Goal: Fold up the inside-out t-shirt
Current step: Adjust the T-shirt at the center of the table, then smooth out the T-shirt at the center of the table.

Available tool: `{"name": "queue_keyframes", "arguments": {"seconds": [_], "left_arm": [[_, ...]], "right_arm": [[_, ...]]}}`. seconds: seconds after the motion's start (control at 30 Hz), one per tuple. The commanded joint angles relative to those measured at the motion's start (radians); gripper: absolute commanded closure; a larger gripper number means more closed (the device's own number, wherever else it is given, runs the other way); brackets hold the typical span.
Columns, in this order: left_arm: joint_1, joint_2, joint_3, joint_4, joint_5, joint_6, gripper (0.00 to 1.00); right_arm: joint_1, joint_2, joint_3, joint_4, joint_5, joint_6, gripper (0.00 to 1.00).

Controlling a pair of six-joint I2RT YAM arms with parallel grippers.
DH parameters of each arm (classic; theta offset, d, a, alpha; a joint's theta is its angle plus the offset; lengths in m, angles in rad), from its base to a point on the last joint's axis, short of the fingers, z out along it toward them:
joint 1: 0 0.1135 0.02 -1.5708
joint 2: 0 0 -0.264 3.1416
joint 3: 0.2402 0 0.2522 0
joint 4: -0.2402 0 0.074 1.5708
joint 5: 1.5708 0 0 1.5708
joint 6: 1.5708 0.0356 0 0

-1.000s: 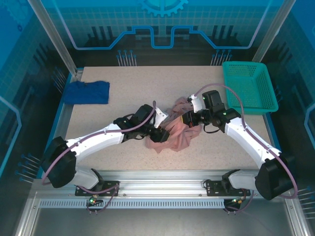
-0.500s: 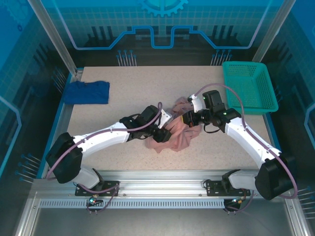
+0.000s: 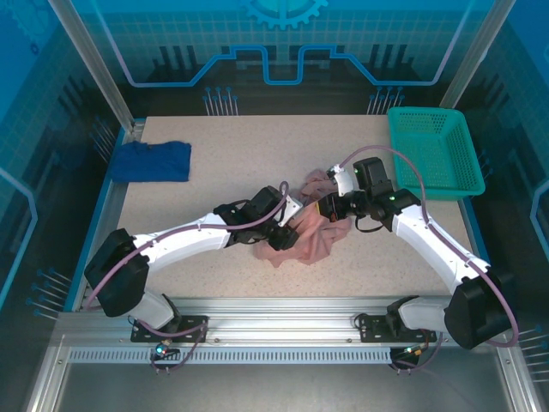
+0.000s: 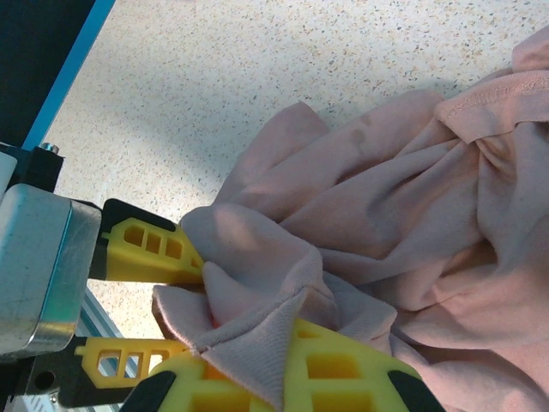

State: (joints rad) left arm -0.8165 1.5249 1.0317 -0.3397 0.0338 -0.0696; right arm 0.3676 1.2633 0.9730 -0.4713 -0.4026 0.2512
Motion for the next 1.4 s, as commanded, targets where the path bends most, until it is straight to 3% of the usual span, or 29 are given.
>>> {"name": "queue_keyframes", "arguments": {"seconds": [0.0, 0.13, 0.23, 0.3, 0.4, 0.5, 0.63, 0.73, 0.83, 0.97, 1.07, 1.17, 1.3, 1.37], "left_arm": [[-0.008, 0.006, 0.027, -0.031, -0.027, 0.022, 0.63], [-0.007, -0.013, 0.017, -0.02, -0.019, 0.02, 0.8], [0.002, -0.05, 0.0, -0.008, 0.016, 0.002, 1.0], [0.042, -0.115, -0.034, 0.013, 0.104, -0.057, 1.0], [0.149, -0.259, -0.12, 0.095, 0.261, -0.212, 1.0], [0.253, -0.387, -0.162, 0.066, 0.263, -0.321, 1.0], [0.385, -0.482, -0.188, -0.033, 0.237, -0.383, 1.0], [0.449, -0.504, -0.196, -0.066, 0.23, -0.403, 1.0], [0.475, -0.505, -0.195, -0.066, 0.227, -0.406, 1.0], [0.488, -0.499, -0.19, -0.061, 0.221, -0.409, 1.0], [0.5, -0.504, -0.192, -0.053, 0.213, -0.414, 1.0], [0.527, -0.51, -0.189, -0.051, 0.19, -0.434, 1.0], [0.636, -0.531, -0.154, -0.049, 0.206, -0.503, 1.0], [0.703, -0.549, -0.138, -0.014, 0.236, -0.556, 1.0]], "right_arm": [[-0.016, -0.001, 0.03, 0.0, -0.024, 0.002, 1.0], [-0.016, 0.001, 0.03, 0.004, -0.025, 0.005, 1.0], [-0.016, -0.005, 0.024, 0.045, -0.04, 0.026, 1.0], [0.001, -0.016, 0.005, 0.129, -0.058, 0.074, 1.0], [0.082, 0.006, 0.019, 0.193, -0.039, 0.099, 0.79], [0.146, 0.04, 0.101, 0.026, 0.113, 0.012, 0.64], [0.024, -0.056, -0.001, 0.032, 0.186, 0.026, 0.38], [-0.024, -0.034, -0.052, 0.11, 0.255, 0.063, 0.33], [-0.014, 0.129, 0.007, 0.127, 0.322, 0.061, 0.24], [0.021, 0.343, 0.104, 0.146, 0.353, 0.028, 0.21], [0.047, 0.477, 0.188, 0.108, 0.428, 0.007, 0.29], [0.033, 0.519, 0.239, 0.08, 0.524, -0.022, 0.64], [-0.03, 0.305, 0.155, 0.119, 0.593, -0.033, 0.97], [-0.075, 0.156, 0.08, 0.158, 0.56, 0.004, 1.0]]}}
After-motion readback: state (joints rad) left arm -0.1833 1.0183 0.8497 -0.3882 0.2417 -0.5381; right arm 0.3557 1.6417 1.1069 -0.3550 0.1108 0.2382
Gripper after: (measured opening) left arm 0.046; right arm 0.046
